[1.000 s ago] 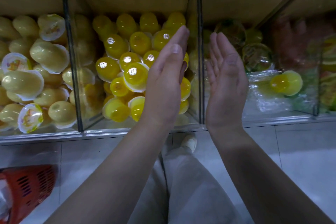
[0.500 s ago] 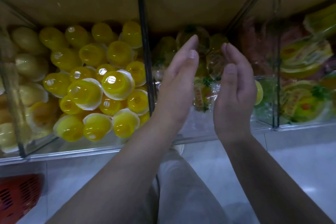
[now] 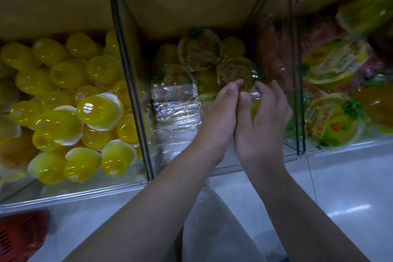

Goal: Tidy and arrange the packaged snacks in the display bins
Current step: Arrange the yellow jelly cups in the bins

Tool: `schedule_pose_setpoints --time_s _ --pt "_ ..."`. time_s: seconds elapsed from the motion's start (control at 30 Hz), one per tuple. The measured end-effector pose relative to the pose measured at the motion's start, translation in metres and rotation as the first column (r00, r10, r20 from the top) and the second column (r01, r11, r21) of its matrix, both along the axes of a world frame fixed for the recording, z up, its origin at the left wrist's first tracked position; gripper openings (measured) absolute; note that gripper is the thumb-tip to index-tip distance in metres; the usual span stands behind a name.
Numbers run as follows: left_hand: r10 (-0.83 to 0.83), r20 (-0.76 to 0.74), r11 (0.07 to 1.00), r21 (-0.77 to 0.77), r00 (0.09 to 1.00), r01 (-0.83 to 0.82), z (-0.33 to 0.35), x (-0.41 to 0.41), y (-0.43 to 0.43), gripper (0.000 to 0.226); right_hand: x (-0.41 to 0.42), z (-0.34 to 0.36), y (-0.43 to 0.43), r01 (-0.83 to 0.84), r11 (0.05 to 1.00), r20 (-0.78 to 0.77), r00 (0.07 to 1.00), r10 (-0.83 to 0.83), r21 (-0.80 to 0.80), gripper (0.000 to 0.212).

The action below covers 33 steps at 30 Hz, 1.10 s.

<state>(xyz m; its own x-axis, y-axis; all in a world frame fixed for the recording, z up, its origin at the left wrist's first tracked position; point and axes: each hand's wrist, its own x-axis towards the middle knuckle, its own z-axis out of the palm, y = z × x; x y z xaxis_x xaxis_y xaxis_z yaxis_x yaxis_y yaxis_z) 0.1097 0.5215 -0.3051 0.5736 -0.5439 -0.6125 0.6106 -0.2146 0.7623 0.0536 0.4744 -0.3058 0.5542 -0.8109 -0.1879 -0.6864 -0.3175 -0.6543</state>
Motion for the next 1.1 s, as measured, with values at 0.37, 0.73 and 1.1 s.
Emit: schedule_pose_setpoints --time_s 0.37,0.73,1.1 --pt "0.049 -0.035 0.999 0.002 0.998 -0.049 -0.016 0.000 0.004 0.037 -0.011 -0.015 0.015 -0.129 0.967 -0.116 0.988 0.105 -0.220 0.062" --pt "-0.099 -0.030 0.995 0.014 0.995 0.100 -0.012 0.003 0.001 0.048 -0.004 -0.016 -0.001 -0.104 0.994 0.269 0.957 0.112 -0.045 0.024" --pt "0.136 -0.065 0.987 -0.080 0.988 -0.142 -0.003 0.002 0.014 0.032 -0.010 -0.015 0.004 -0.133 0.968 0.369 0.907 0.205 -0.212 0.032"
